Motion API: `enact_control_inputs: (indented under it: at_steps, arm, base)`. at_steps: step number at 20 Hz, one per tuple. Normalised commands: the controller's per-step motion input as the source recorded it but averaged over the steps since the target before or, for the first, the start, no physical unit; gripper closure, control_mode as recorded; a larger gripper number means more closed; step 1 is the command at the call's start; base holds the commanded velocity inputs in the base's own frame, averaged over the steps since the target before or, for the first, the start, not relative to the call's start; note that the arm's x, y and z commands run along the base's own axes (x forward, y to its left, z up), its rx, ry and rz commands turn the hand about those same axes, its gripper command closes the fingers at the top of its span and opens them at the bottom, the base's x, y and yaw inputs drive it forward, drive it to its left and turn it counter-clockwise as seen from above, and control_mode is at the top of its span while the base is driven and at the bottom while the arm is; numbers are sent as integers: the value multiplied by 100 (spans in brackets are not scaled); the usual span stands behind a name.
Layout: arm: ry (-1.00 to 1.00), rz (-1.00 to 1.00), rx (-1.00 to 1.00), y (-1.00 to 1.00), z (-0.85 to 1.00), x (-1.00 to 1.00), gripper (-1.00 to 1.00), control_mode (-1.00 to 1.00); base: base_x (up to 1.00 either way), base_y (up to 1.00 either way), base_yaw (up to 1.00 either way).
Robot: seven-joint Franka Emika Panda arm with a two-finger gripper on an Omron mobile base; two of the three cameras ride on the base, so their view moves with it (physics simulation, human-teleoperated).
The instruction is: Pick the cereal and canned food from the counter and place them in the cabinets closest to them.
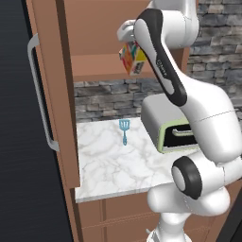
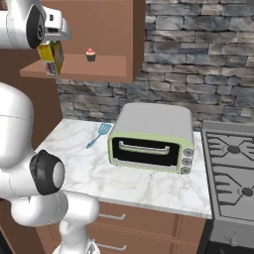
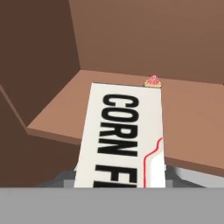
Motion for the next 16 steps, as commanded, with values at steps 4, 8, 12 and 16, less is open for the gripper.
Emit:
enact_control_inputs:
  at_steps: [4,8,12,16]
  arm:
    - [0,-2,0,0,0,31,100,-100]
    - [0,-2,0,0,0,28,100,-100]
    - [0,-2,0,1,0,23,100,-100]
    - [-2,-3,0,2,0,21,100,-100]
  base:
    - [0,0,0]
    - [0,0,0]
    - [0,0,0]
    - [0,0,0]
